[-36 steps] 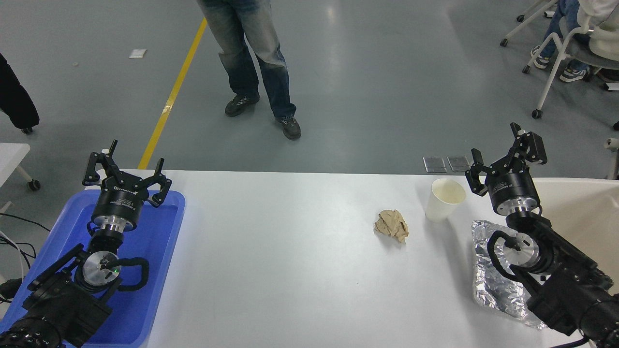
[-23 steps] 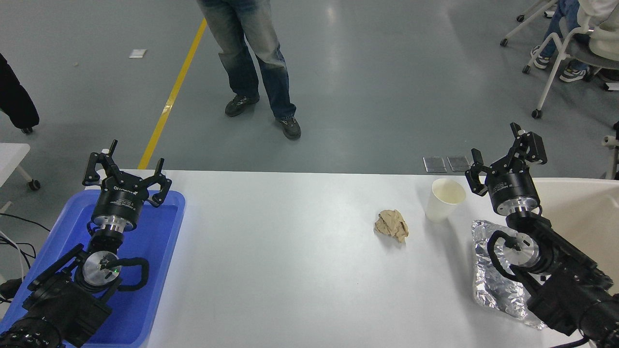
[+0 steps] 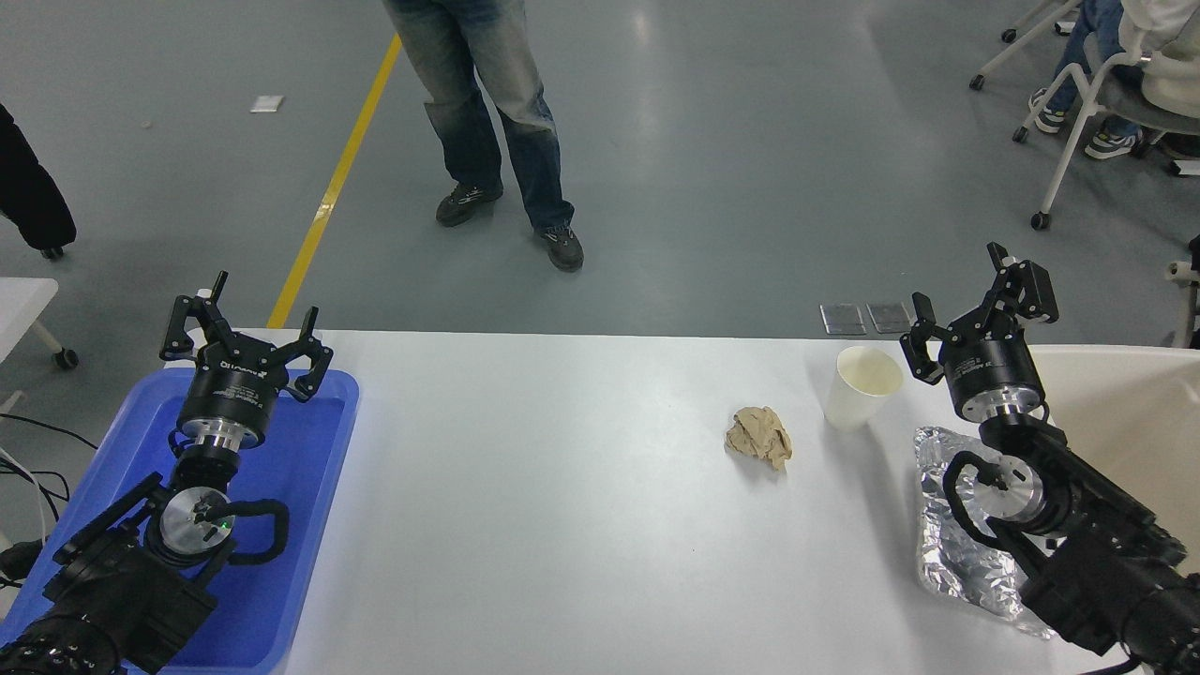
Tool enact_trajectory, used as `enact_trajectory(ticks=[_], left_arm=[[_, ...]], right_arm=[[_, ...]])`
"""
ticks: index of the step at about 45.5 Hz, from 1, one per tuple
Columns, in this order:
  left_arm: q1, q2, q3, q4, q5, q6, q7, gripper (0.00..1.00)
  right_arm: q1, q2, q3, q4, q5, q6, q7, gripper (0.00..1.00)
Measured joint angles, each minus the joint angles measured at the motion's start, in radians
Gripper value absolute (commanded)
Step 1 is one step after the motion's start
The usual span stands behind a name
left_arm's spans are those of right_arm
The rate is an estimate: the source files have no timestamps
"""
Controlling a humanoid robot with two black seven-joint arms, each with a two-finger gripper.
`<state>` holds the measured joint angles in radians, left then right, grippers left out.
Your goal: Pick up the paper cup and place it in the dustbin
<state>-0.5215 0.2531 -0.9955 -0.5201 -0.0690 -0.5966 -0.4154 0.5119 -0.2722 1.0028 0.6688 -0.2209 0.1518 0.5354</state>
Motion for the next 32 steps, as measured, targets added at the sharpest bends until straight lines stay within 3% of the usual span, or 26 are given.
enact_trajectory(ticks=[32], left_arm=[[0.000,0.000,0.000,0.000,0.000,0.000,0.000,1.00]], right_arm=[[0.031,-0.038,-0.045,0.000,0.000,-0.002,0.000,1.00]])
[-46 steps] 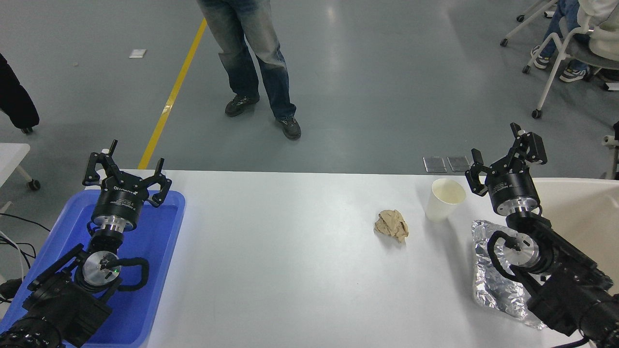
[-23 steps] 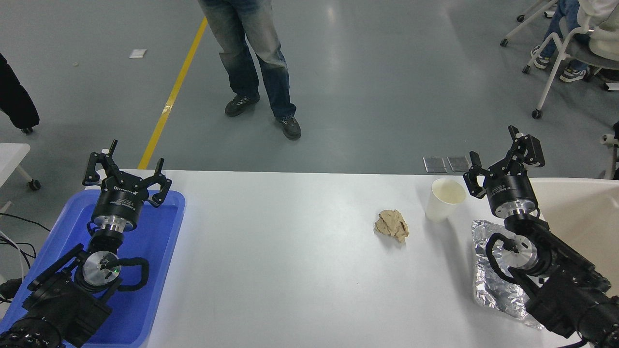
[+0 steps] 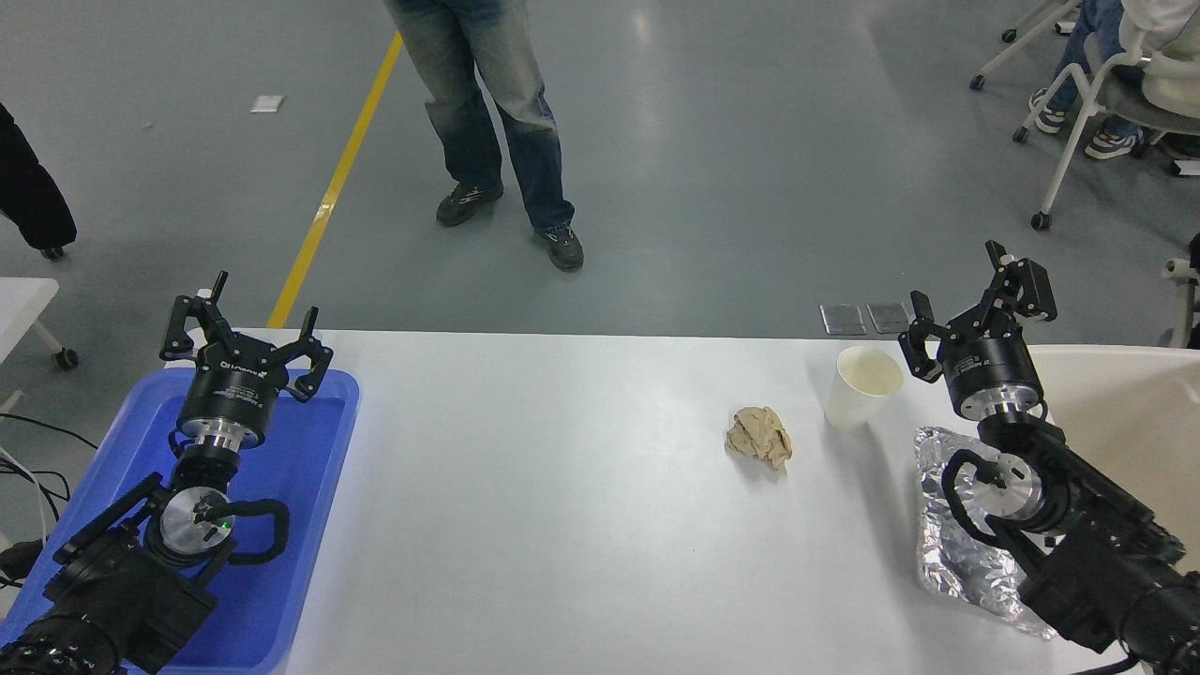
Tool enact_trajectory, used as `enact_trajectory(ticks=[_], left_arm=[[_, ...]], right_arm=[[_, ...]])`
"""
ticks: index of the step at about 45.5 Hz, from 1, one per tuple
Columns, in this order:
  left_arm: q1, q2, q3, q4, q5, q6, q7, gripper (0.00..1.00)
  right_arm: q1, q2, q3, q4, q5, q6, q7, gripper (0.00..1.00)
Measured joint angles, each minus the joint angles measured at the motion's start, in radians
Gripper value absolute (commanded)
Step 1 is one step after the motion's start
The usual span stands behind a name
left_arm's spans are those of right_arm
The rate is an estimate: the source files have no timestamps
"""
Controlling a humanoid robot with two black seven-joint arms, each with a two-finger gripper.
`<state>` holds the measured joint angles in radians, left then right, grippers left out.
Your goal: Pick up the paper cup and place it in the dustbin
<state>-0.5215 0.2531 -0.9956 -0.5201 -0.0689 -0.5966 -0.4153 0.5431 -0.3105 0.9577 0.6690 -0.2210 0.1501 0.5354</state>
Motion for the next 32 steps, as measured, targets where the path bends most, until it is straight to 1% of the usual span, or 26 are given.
enact_trajectory(ticks=[5,13,19,25,28,32], left_arm=[[0.000,0.000,0.000,0.000,0.000,0.000,0.000,1.00],[0.000,0.000,0.000,0.000,0.000,0.000,0.000,1.00],[0.000,0.000,0.000,0.000,0.001,0.000,0.000,1.00],[0.000,0.000,0.000,0.000,0.001,0.000,0.000,1.00],[0.000,0.000,0.000,0.000,0.001,0.000,0.000,1.00],[0.000,0.000,0.000,0.000,0.001,0.000,0.000,1.00]], right_arm=[[0.022,-0.041,-0.049,0.000,0.002,-0.004,0.000,1.00],[0.091,-0.145,-0.168,0.000,0.016,-0.007,-0.003,1.00],[0.188,-0.250,-0.325,0.000,0.040,-0.010,-0.008,1.00],[0.325,-0.347,-0.552,0.000,0.073,-0.011,-0.016,1.00],[0.412,-0.385,-0.693,0.000,0.089,-0.011,-0.030,1.00],[0.539,-0.420,-0.903,0.001,0.106,-0.011,-0.069,1.00]])
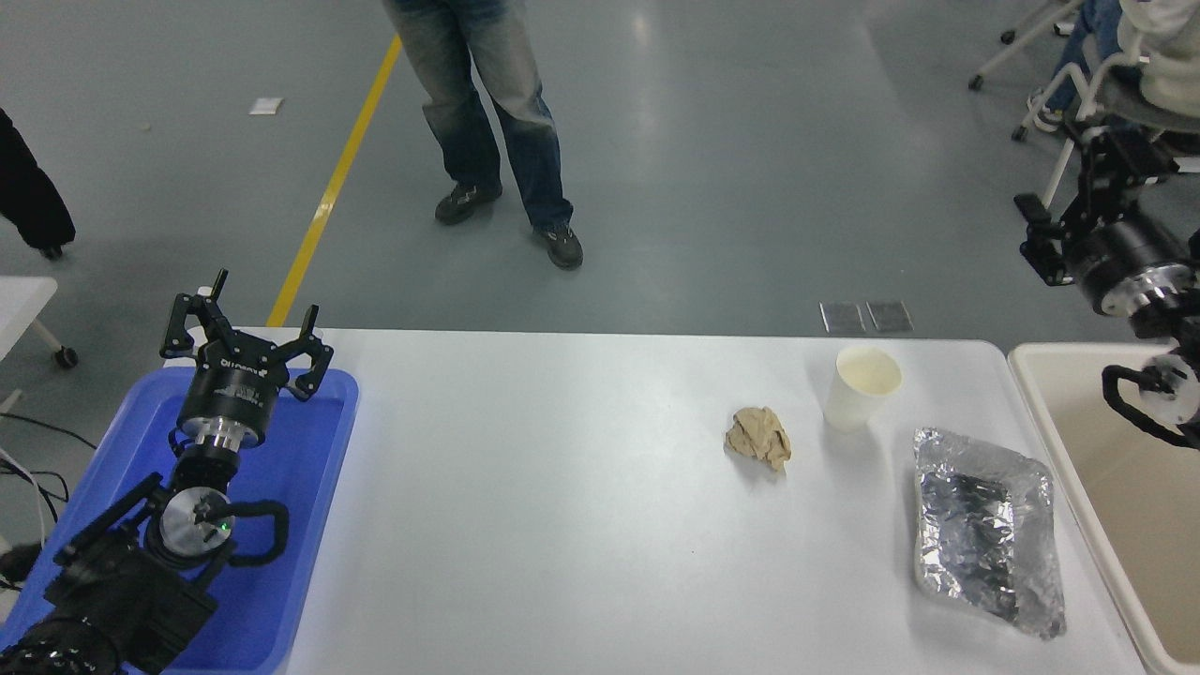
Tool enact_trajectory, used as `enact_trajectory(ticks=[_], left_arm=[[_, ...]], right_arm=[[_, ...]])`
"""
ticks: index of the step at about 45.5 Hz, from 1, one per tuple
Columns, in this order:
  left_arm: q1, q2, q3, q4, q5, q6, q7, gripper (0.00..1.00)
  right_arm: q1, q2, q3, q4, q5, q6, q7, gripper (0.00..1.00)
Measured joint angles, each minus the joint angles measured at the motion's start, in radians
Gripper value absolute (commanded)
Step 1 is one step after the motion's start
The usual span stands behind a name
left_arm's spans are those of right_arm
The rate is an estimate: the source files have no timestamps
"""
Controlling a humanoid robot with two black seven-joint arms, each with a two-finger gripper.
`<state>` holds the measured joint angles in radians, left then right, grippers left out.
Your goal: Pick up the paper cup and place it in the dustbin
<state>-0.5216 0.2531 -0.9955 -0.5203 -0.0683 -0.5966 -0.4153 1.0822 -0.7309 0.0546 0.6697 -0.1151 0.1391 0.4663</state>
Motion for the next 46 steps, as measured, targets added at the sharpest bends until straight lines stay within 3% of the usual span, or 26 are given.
enact_trajectory(ticks=[11,17,28,46], left_arm=[[0.000,0.000,0.000,0.000,0.000,0.000,0.000,1.00],[0.000,0.000,0.000,0.000,0.000,0.000,0.000,1.00],[0.000,0.000,0.000,0.000,0.000,0.000,0.000,1.00],[0.000,0.000,0.000,0.000,0.001,0.000,0.001,1.00]], right_arm=[[0.320,-0.033,-0.527,0.034,0.020,0.019,-0.168,1.00],[0.476,-0.029,-0.771,0.091,0.022,0.063,-0.226,1.00],[0.724,0.003,-1.086,0.218,0.018,0.203,-0.271,1.00],[1.004,0.125,-1.393,0.323,0.015,0.555,-0.289,1.00]])
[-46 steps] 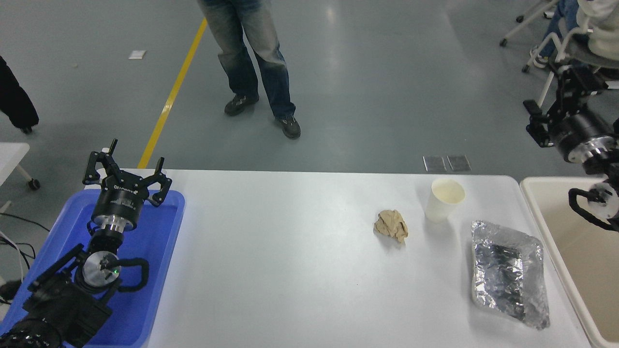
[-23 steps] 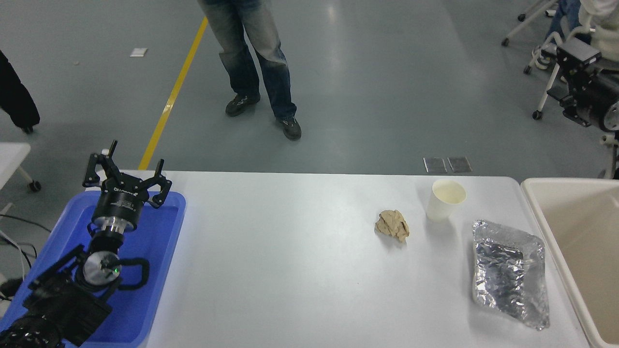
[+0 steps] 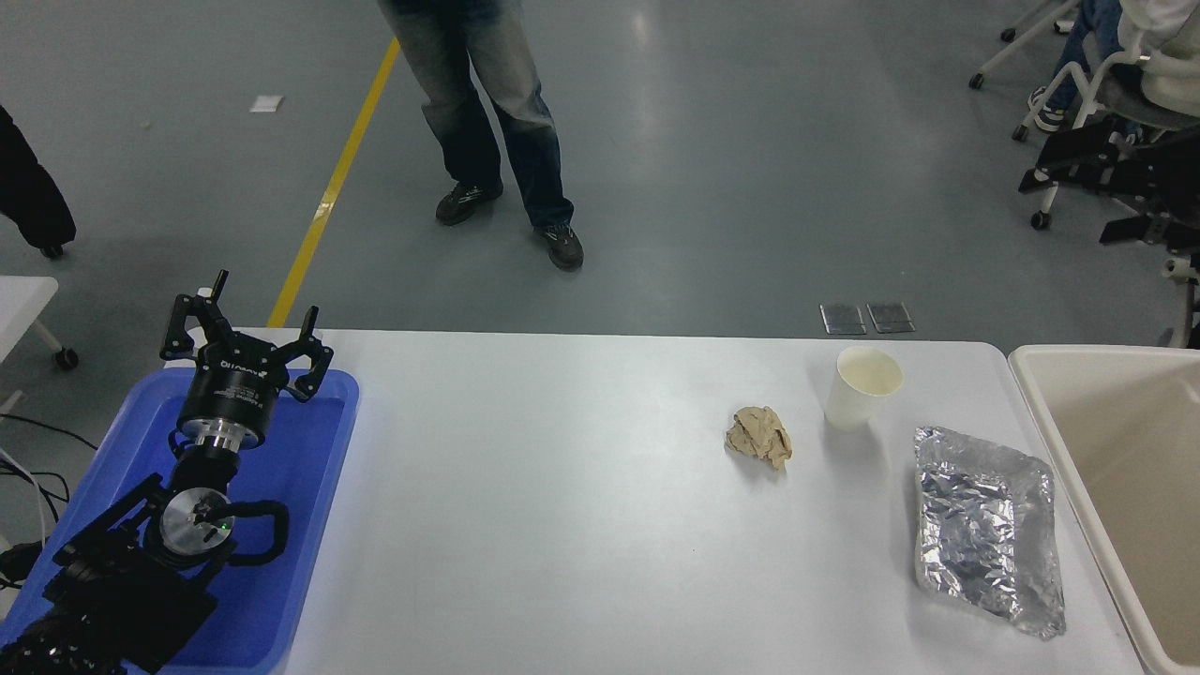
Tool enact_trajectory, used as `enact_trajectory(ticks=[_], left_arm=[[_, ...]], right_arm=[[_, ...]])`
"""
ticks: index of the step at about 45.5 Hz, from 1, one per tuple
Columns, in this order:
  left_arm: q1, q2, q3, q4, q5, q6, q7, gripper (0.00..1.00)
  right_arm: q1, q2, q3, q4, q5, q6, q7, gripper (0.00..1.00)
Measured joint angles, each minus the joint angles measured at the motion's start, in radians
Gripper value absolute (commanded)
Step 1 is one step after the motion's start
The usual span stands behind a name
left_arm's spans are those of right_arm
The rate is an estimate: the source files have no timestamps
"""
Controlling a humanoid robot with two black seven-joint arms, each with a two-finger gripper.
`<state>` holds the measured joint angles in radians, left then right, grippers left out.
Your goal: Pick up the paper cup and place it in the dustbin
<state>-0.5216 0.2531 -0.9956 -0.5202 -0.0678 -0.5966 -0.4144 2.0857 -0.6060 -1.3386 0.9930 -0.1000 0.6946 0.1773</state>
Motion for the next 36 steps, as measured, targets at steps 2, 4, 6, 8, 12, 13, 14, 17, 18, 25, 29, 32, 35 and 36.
enact_trajectory(ticks=[2,4,6,8,12,13,14,17,18,25,29,32,35,36], left_arm=[[0.000,0.000,0.000,0.000,0.000,0.000,0.000,1.00],[0.000,0.000,0.000,0.000,0.000,0.000,0.000,1.00],[0.000,0.000,0.000,0.000,0.000,0.000,0.000,1.00],[0.000,0.000,0.000,0.000,0.000,0.000,0.000,1.00],[0.000,0.000,0.000,0.000,0.000,0.000,0.000,1.00],[0.000,0.000,0.000,0.000,0.000,0.000,0.000,1.00],[0.000,0.000,0.000,0.000,0.000,0.000,0.000,1.00],[0.000,0.000,0.000,0.000,0.000,0.000,0.000,1.00],[0.000,0.000,0.000,0.000,0.000,0.000,0.000,1.00],[0.000,0.000,0.000,0.000,0.000,0.000,0.000,1.00],[0.000,0.000,0.000,0.000,0.000,0.000,0.000,1.00],[0.000,0.000,0.000,0.000,0.000,0.000,0.000,1.00],[0.000,0.000,0.000,0.000,0.000,0.000,0.000,1.00],[0.000,0.000,0.000,0.000,0.000,0.000,0.000,1.00]], right_arm=[[0.025,0.015,-0.019,0.006,-0.001,0.022,-0.001,1.00],[0.038,0.023,-0.028,0.011,-0.002,0.032,-0.001,1.00],[0.052,0.032,-0.036,0.018,-0.003,0.042,-0.002,1.00],[0.071,0.043,-0.044,0.030,-0.006,0.052,-0.002,1.00],[0.107,0.057,-0.054,0.059,-0.018,0.065,-0.003,1.00],[0.116,0.060,-0.055,0.066,-0.021,0.067,-0.003,1.00],[0.128,0.064,-0.057,0.078,-0.027,0.070,-0.003,1.00],[0.157,0.070,-0.059,0.109,-0.037,0.076,-0.003,1.00],[0.167,0.072,-0.059,0.118,-0.040,0.077,-0.003,1.00],[0.227,0.079,-0.055,0.187,-0.066,0.084,-0.004,1.00],[0.245,0.082,-0.047,0.211,-0.079,0.087,-0.004,1.00],[0.251,0.083,-0.044,0.222,-0.085,0.088,-0.004,1.00],[0.251,0.084,-0.041,0.230,-0.090,0.089,-0.004,1.00],[0.251,0.085,-0.040,0.231,-0.091,0.089,-0.004,1.00]])
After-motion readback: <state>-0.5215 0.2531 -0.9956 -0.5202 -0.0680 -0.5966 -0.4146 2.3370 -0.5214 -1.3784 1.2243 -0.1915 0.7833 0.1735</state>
